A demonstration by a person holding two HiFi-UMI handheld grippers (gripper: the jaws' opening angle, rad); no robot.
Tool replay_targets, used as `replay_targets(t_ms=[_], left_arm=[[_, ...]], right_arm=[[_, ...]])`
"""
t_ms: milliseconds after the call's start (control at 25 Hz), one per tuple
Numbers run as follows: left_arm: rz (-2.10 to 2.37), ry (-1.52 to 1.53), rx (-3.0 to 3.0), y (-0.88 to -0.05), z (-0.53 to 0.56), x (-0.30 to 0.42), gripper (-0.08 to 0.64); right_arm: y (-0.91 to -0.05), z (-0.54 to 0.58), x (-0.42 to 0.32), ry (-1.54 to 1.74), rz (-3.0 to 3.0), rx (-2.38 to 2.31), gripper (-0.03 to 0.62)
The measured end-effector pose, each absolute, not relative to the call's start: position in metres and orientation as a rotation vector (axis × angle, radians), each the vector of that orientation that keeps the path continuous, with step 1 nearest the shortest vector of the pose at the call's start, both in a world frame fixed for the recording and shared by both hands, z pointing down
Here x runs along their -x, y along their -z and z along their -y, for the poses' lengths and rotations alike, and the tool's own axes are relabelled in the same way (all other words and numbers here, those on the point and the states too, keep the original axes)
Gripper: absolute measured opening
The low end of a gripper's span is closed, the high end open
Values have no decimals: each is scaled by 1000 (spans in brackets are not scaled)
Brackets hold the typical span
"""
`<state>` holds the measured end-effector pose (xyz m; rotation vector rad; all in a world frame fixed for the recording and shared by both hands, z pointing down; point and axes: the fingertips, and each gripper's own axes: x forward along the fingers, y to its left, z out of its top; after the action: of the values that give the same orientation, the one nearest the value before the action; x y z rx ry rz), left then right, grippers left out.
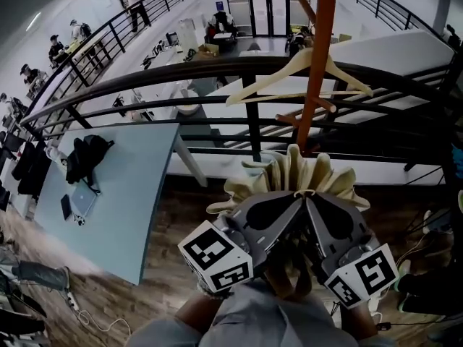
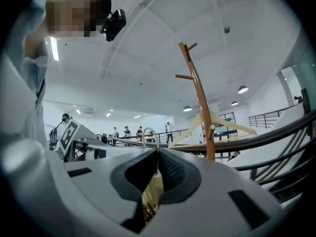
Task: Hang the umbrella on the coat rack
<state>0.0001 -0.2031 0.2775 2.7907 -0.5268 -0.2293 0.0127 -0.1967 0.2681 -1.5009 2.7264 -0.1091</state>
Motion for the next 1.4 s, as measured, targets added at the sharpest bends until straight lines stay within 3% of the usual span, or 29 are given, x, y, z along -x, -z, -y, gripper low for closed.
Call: replay_targets(t_ms=[1400], left_arm=[[345,209,-2835,-276,298,-65,8]], right_arm=[[-267,290,-80,74,-2618,1754,5]])
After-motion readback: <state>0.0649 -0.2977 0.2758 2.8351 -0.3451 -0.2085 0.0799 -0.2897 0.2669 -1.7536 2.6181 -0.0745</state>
